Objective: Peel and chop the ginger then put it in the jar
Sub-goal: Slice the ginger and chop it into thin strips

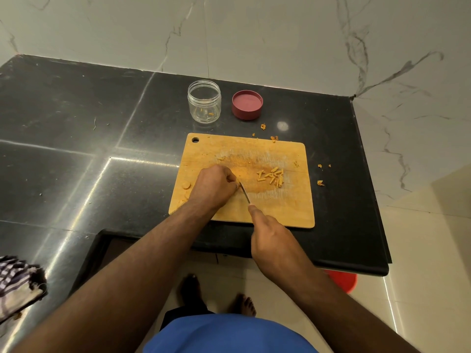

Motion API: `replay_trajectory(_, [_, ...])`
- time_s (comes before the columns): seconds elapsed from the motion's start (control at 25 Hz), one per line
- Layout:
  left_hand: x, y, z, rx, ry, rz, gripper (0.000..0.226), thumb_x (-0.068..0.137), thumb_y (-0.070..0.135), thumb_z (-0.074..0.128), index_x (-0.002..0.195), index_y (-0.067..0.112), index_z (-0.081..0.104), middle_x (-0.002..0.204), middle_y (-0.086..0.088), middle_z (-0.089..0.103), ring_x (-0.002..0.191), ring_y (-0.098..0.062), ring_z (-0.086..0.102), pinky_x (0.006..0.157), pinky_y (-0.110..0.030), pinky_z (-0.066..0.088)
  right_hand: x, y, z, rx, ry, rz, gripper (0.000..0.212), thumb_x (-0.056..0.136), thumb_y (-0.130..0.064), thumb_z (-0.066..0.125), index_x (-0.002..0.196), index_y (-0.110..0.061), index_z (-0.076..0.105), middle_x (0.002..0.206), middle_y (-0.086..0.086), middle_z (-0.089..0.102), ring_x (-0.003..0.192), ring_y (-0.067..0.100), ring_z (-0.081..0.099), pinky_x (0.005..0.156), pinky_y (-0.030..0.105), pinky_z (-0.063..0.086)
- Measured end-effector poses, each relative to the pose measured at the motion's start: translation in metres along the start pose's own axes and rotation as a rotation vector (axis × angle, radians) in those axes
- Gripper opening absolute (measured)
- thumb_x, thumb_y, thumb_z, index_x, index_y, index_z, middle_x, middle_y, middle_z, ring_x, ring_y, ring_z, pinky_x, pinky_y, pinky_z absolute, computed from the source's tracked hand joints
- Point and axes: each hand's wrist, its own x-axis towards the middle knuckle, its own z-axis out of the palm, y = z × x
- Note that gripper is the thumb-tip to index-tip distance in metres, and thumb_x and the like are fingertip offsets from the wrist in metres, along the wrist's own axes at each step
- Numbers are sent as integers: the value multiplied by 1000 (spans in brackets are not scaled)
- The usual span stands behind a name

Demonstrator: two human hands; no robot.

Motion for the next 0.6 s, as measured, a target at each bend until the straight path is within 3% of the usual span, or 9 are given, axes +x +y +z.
replay_trajectory(0.32, [1,-5,2,-2,-36,4,28,93,21,68,120,15,70,116,1,70,96,-8,56,80,-22,44,-16,6,-15,-3,149,6,54,100,-16,34,153,-20,26,119,5,55,97,21,58,82,36,52])
replay_trajectory(0.6, [-1,-5,4,-11,1,-10,26,92,20,68,117,15,71,113,1,70,94,-8,57,78,-22,44,-12,3,-3,74,95,13,52,104,-18,39,154,-25,27,127,0,56,102,12,57,85,27,51])
